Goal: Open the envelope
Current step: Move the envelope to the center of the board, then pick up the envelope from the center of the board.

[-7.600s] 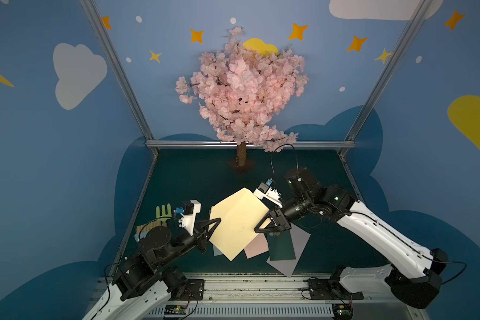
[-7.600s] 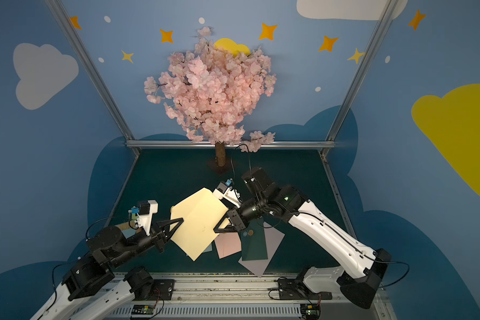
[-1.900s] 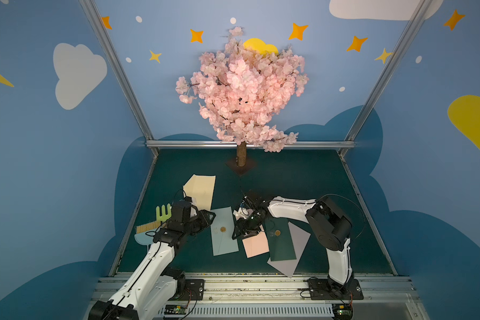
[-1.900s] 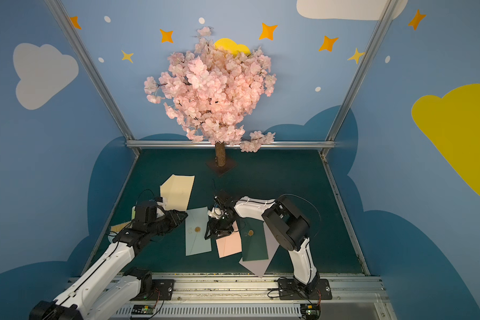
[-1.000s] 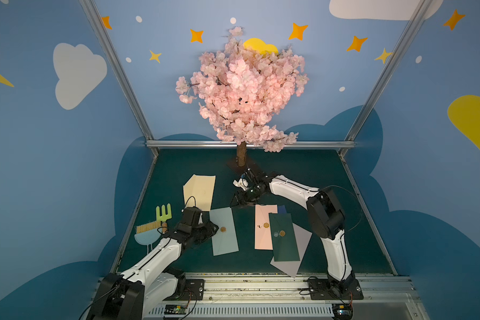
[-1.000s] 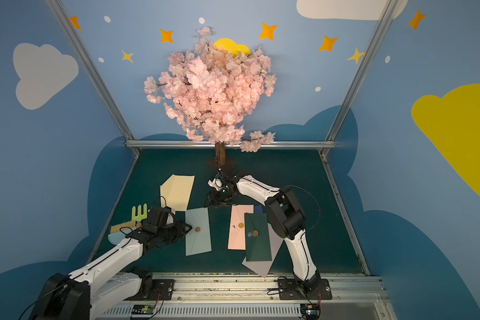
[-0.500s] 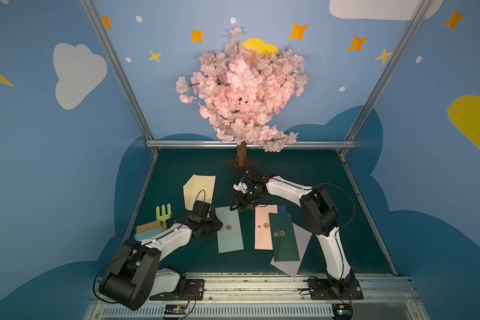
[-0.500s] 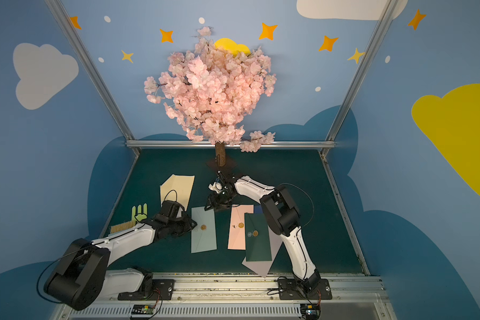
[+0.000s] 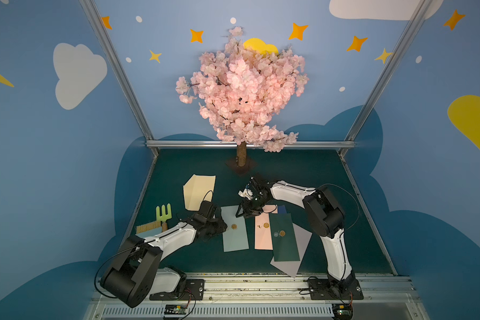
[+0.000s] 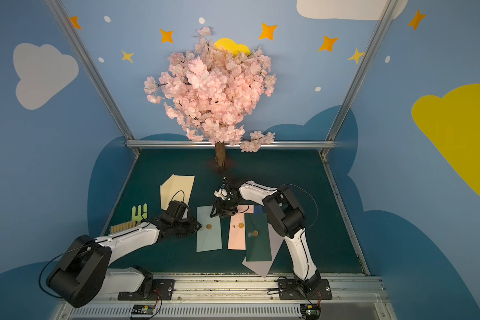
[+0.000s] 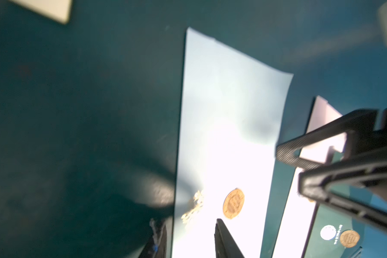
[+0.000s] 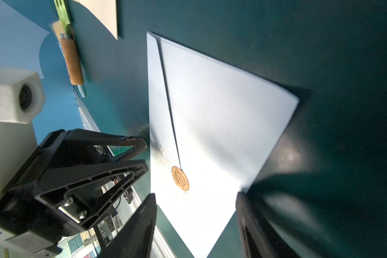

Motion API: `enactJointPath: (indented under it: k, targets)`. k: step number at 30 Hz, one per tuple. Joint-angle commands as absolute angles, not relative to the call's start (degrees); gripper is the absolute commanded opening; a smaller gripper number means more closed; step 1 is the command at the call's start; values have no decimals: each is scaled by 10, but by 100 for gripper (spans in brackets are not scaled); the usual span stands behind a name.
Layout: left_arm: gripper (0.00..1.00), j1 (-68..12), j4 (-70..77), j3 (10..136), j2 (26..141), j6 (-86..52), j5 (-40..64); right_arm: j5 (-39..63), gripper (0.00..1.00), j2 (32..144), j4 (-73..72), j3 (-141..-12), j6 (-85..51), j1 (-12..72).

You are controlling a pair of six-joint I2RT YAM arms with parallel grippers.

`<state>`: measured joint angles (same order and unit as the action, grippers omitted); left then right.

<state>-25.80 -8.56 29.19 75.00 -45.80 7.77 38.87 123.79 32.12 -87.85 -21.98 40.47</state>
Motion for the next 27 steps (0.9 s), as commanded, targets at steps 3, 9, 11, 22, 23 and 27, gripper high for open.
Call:
enactJointPath:
  k: [3, 9, 11, 22, 23, 27]
  targets:
    - [38, -262, -146, 339, 696, -433, 90, 386, 60, 1213, 349, -923, -203, 381]
    - [34, -276, -126, 356, 725, -439, 126, 414, 59, 1268, 353, -981, -204, 354]
    - [28, -282, -120, 349, 746, -449, 125, 422, 58, 1287, 353, -998, -202, 351]
    - [21, -301, -89, 302, 783, -476, 113, 442, 57, 1350, 356, -1015, -183, 345]
    - [21, -301, -89, 302, 786, -475, 113, 444, 57, 1353, 355, -1015, -183, 344]
    - [21, -301, -82, 301, 798, -474, 116, 458, 54, 1364, 350, -1014, -186, 345]
